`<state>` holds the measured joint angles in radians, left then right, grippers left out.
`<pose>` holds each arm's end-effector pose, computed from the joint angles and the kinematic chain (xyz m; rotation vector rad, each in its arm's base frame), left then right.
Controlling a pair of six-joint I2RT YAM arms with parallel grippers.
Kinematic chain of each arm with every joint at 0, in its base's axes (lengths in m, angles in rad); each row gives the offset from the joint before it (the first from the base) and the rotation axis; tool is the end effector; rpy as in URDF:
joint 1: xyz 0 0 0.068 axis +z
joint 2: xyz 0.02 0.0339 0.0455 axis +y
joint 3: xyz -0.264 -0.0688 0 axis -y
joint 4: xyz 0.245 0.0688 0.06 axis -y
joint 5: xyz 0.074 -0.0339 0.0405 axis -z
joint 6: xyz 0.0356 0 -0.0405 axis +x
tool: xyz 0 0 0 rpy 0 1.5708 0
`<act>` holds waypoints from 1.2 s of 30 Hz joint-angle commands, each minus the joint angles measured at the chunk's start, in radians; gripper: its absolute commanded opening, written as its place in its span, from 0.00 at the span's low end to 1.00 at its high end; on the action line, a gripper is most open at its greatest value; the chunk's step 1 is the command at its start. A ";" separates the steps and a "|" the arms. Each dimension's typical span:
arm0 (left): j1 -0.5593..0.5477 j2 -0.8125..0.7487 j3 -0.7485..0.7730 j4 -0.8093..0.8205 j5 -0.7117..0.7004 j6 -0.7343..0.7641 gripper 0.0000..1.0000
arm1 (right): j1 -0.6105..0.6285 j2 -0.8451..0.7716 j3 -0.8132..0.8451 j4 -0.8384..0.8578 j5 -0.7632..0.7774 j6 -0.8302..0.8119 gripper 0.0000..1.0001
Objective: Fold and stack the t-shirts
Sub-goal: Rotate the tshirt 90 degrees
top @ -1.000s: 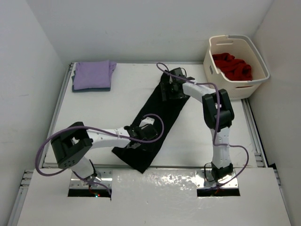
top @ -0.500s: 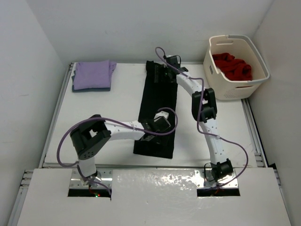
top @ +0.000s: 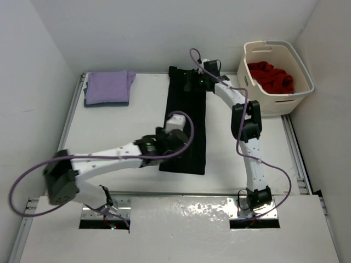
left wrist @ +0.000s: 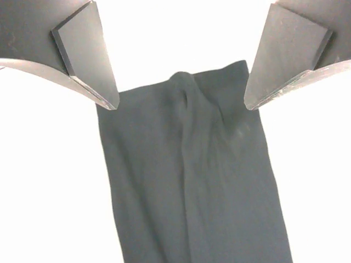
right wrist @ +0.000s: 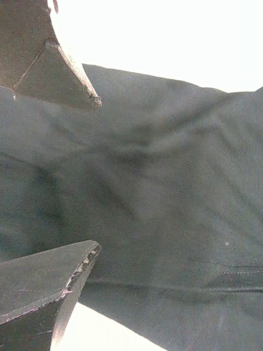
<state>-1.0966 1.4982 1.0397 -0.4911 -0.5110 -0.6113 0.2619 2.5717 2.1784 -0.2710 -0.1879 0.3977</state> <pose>0.1562 -0.2663 0.2367 0.3745 2.3357 -0.1659 0.5560 0.1559 0.1503 0.0503 2.2819 0.5629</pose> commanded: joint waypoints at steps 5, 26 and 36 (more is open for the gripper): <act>0.361 -0.259 -0.238 0.184 0.113 -0.065 1.00 | 0.037 -0.494 -0.242 -0.131 -0.047 -0.167 0.99; 0.641 -0.279 -0.503 0.367 0.227 -0.125 1.00 | 0.597 -1.009 -1.272 0.067 0.097 0.130 0.81; 0.641 -0.289 -0.506 0.356 0.212 -0.123 1.00 | 0.605 -0.960 -1.264 0.096 0.068 0.193 0.52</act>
<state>-0.4625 1.2404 0.5354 -0.1753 -0.2905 -0.7349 0.8612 1.5913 0.8951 -0.1883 -0.1158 0.5533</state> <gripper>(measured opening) 0.997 0.524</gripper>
